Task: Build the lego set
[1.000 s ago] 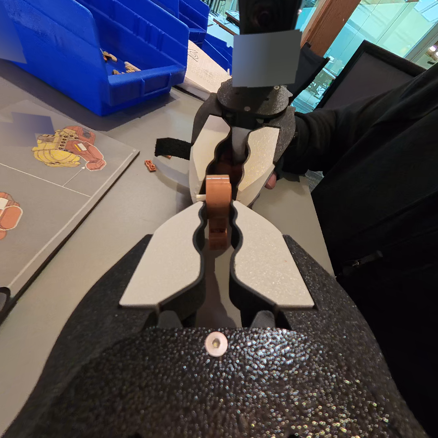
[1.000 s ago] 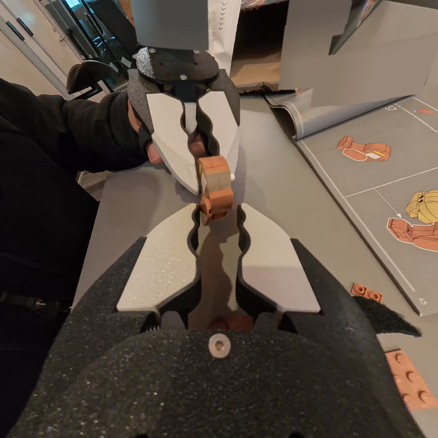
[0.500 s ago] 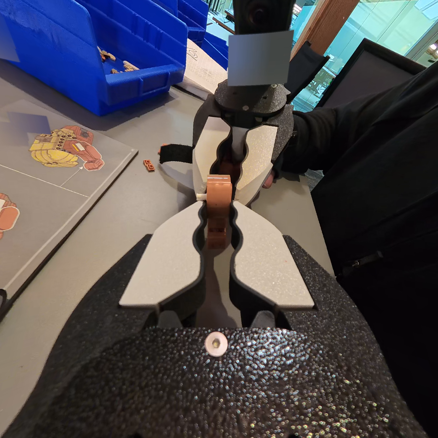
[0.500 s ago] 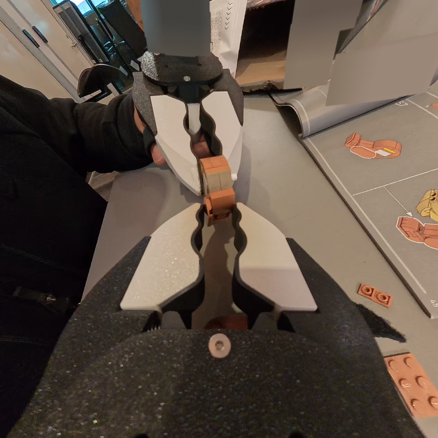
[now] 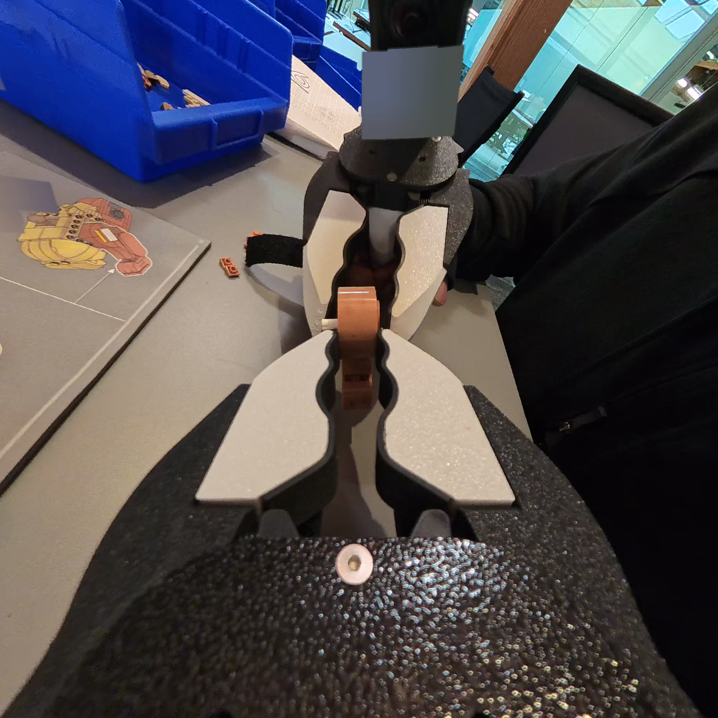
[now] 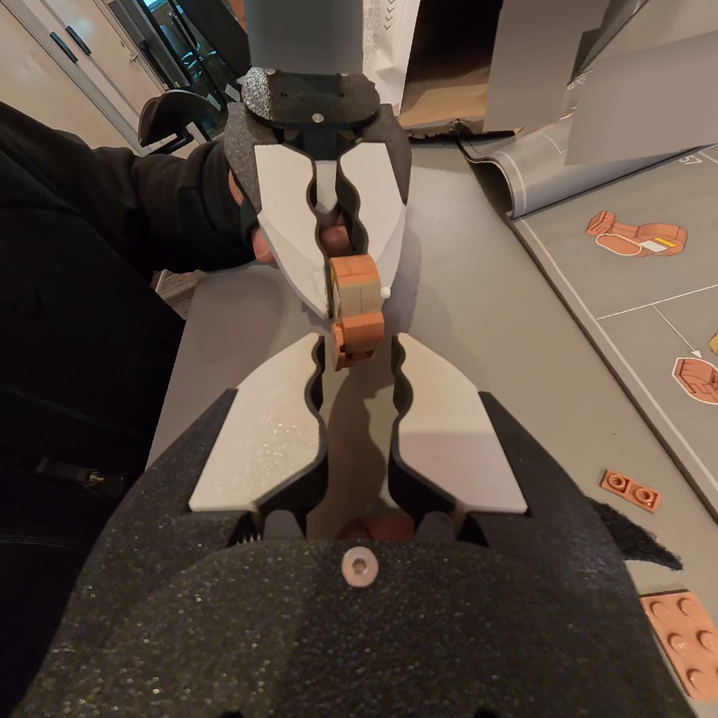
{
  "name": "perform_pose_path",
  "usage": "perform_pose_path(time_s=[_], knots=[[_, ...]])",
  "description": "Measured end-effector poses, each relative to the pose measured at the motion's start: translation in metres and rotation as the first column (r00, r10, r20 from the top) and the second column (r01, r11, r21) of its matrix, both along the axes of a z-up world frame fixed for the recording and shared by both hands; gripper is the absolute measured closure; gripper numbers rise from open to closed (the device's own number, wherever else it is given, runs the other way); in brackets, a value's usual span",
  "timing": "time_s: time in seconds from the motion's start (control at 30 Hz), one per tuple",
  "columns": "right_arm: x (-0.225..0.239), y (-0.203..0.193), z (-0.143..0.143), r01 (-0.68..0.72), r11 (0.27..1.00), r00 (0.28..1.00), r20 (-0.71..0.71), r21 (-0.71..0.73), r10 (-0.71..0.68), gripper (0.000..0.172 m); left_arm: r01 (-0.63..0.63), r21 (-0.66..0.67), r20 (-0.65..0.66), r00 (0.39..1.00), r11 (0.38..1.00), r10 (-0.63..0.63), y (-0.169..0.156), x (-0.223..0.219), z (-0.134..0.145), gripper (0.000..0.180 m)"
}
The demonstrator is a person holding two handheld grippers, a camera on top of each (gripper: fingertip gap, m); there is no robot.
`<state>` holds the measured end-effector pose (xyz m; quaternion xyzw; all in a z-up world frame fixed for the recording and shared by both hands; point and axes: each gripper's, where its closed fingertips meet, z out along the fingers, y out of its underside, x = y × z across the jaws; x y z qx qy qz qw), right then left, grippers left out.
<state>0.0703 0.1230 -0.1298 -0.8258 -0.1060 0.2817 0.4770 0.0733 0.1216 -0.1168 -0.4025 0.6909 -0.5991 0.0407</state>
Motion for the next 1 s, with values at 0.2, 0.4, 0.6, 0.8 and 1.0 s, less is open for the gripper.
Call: perform_pose_path(time_s=[0.2,0.4,0.6,0.8,1.0], knots=[[0.001,0.0,0.002,-0.001,1.0,1.0,-0.019,0.008,0.001,0.148,-0.005,-0.006,-0.004,1.0,1.0,0.005,0.001,0.001,0.0,0.164],[0.0,-0.001,0.003,-0.007,1.0,1.0,-0.029,0.011,0.007,0.149,-0.001,-0.008,-0.001,1.0,1.0,0.001,0.0,0.0,0.0,0.164],[0.001,-0.001,0.003,-0.004,1.0,0.999,-0.035,0.004,0.004,0.149,-0.005,-0.018,-0.011,1.0,1.0,0.005,0.001,0.001,0.0,0.164],[0.001,0.0,0.0,0.002,1.0,1.0,-0.024,-0.012,-0.003,0.142,-0.034,-0.054,-0.036,0.999,0.998,0.032,0.005,0.004,0.0,0.164],[0.004,0.001,0.0,0.019,1.0,0.999,-0.034,-0.02,-0.02,0.137,-0.092,-0.139,-0.083,0.993,0.986,0.081,0.016,0.01,0.003,0.164]])
